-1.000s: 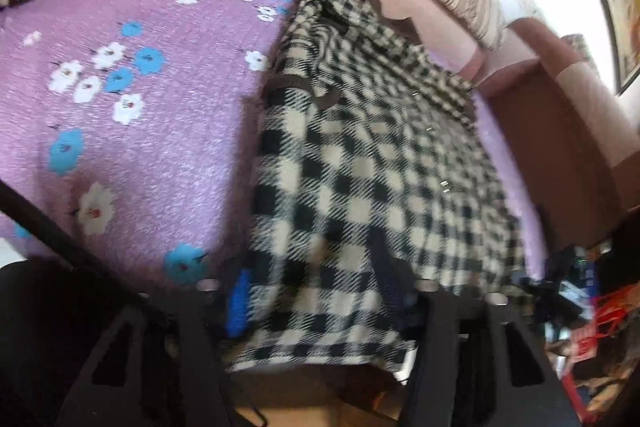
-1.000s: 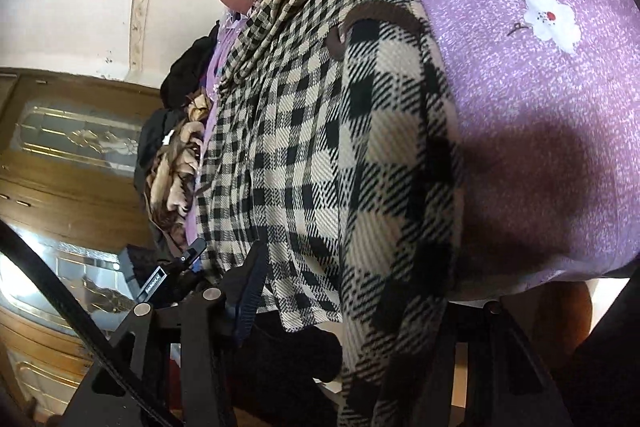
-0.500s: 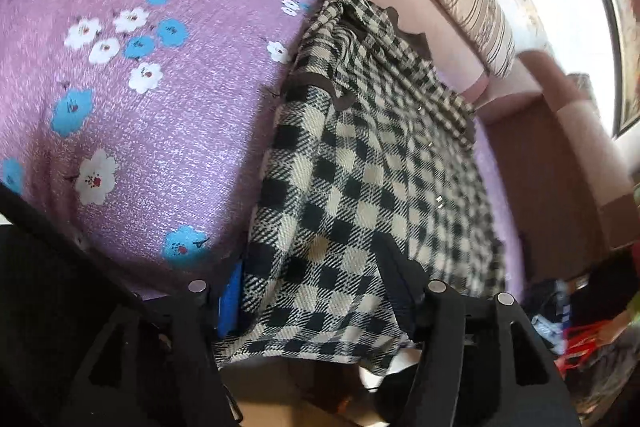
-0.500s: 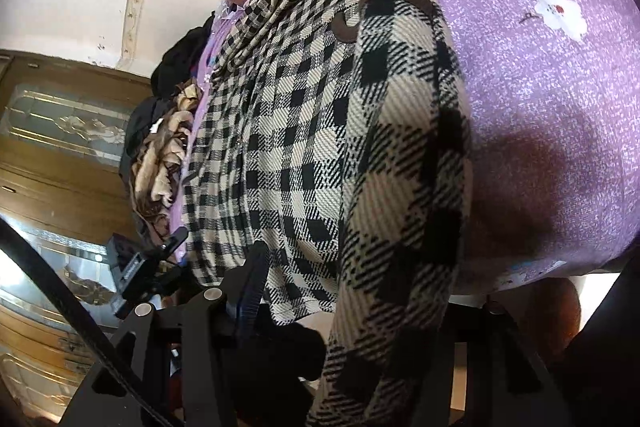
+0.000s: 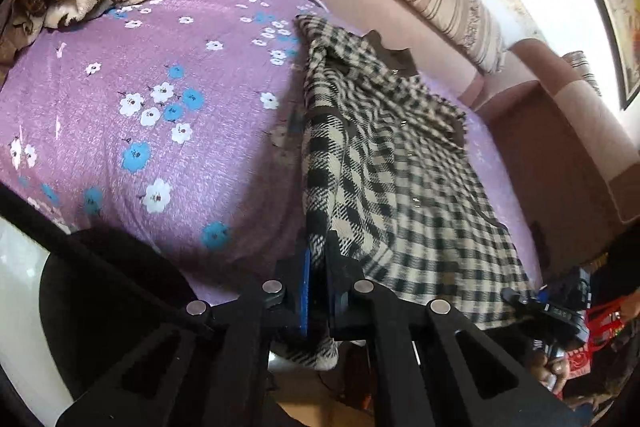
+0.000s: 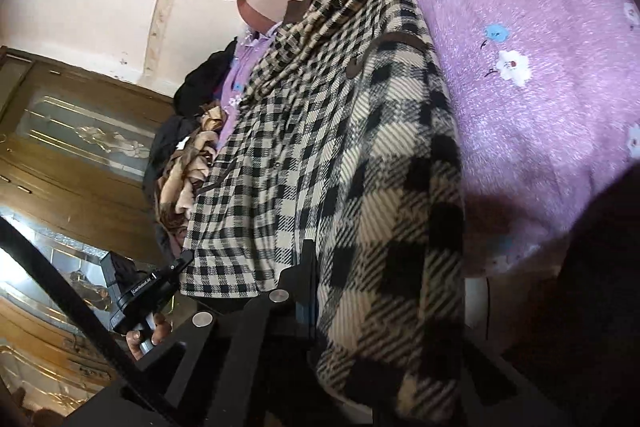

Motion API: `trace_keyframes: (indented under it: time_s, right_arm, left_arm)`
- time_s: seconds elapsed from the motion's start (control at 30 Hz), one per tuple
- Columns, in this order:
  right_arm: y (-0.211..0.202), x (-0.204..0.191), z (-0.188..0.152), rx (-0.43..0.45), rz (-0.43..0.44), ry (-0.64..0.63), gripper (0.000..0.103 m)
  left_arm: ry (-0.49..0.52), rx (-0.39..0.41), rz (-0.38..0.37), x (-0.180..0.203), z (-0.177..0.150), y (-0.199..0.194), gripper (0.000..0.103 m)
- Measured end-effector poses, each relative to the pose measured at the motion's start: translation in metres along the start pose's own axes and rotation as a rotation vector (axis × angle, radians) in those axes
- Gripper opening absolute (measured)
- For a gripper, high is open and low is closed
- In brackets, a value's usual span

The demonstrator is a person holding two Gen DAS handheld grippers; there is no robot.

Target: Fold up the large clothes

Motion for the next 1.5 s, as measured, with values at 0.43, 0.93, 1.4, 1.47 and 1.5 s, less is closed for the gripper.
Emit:
trace_keyframes:
  time_s: [0.43,0.93,1.4,1.47,1.5]
  right_arm:
    - [0.014,-0.042,0.074,-0.015,0.006,-0.130,0.006]
    - [0.112,-0.017,0.324,0.150,-0.339,-0.187,0.006]
    - [0.092,0.053,0.344,0.212,-0.244,0.021,0.056]
    - [0.072,0.037,0.336,0.223,-0.224,-0.025,0.057]
    - [0.066,0.029,0.334,0.221,-0.221,-0.044,0.057]
  left_arm:
    - [-0.051,0.019,0.016,0.008,0.078,0.010,0.004]
    - [-0.038,0.075,0.276,0.087,0.313,0.155,0.000]
    - [-0.063,-0.001,0.196,0.045,0.277,0.194,0.063]
    - [-0.062,-0.029,0.174,0.041,0.267,0.202,0.064]
    - [-0.054,-0.040,0.162,0.041,0.263,0.205,0.064]
Point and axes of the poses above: each gripper's, at about its wrist camera, not at the fingertips, and y roughly the way its jaws point, x to its right, z to its top, the point moved 4 cm from there along y, roughly the way its jaws point, and after that the axes turned 15 degrees about z, right-handed, at the moved point
